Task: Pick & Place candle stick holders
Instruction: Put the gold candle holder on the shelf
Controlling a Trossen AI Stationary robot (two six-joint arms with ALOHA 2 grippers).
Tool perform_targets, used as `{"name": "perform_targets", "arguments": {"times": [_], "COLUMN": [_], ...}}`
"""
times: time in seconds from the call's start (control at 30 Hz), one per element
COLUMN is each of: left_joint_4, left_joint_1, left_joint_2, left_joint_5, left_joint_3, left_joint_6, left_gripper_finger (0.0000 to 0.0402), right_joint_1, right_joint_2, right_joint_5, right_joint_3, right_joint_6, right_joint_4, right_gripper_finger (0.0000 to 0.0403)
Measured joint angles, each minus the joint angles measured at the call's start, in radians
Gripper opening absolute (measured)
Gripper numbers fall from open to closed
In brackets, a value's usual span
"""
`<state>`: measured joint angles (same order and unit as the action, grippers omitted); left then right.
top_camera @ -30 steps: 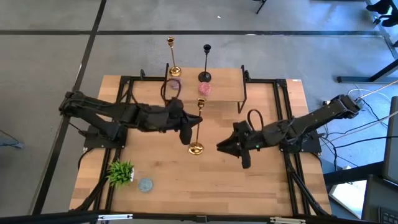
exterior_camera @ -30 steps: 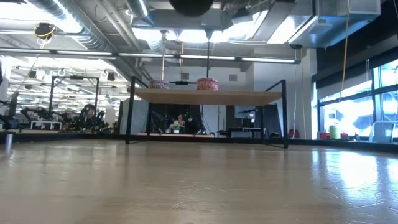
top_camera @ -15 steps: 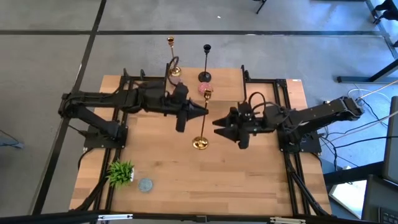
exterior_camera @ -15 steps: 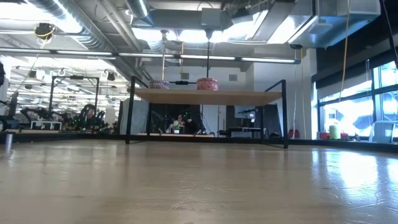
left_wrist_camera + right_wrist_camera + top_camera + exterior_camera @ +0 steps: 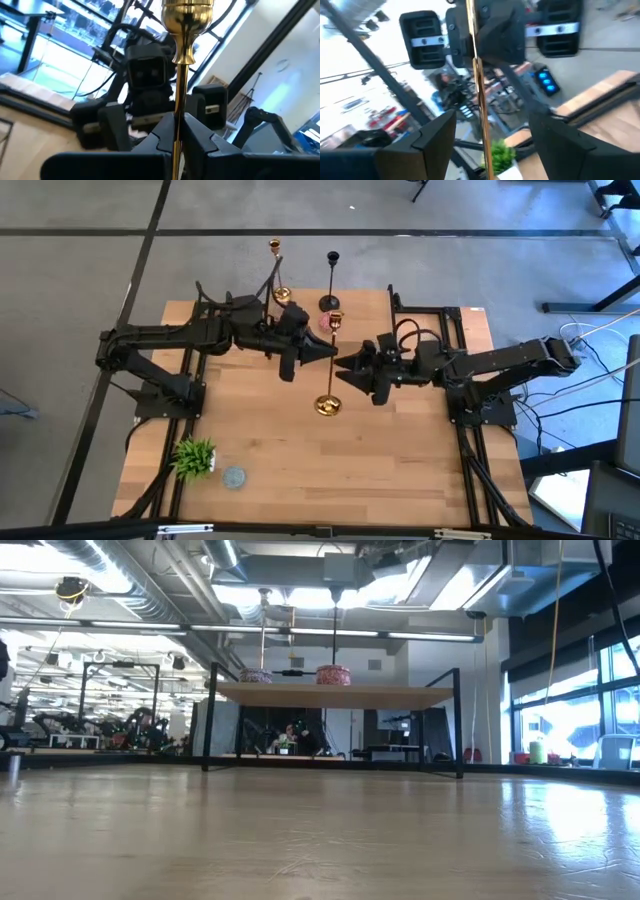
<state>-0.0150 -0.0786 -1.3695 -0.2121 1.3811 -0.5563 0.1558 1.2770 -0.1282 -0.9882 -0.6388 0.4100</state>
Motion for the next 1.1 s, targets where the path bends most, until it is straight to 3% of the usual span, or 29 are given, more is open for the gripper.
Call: {"name": "perform_targets", "arguments": {"times": [0.4, 0.83, 1.1], "left_joint_4": [-0.018, -0.019, -0.013], "left_joint_1": [-0.006, -0.009, -0.009], "left_joint_2": [-0.031, -0.03, -0.03], "left_joint_5": [0.007, 0.016, 0.024], "left_joint_3": [0.0, 0.0, 0.0], "left_joint_6": [0.001, -0.008, -0.001], "left_gripper_finger": [0.001, 0.001, 0.0023], "right_joint_1": [-0.021, -0.034, -0.047], "right_joint_2": [0.034, 0.034, 0.034], "right_joint_5": [0.068, 0.106, 0.109], "right_joint_3": [-0.048, -0.052, -0.052], "right_joint_6": [0.0, 0.019, -0.006], "right_joint_4": [-0.061, -0.08, -0.079], "right_gripper_finger": [0.021, 0.0022, 0.0015]}}
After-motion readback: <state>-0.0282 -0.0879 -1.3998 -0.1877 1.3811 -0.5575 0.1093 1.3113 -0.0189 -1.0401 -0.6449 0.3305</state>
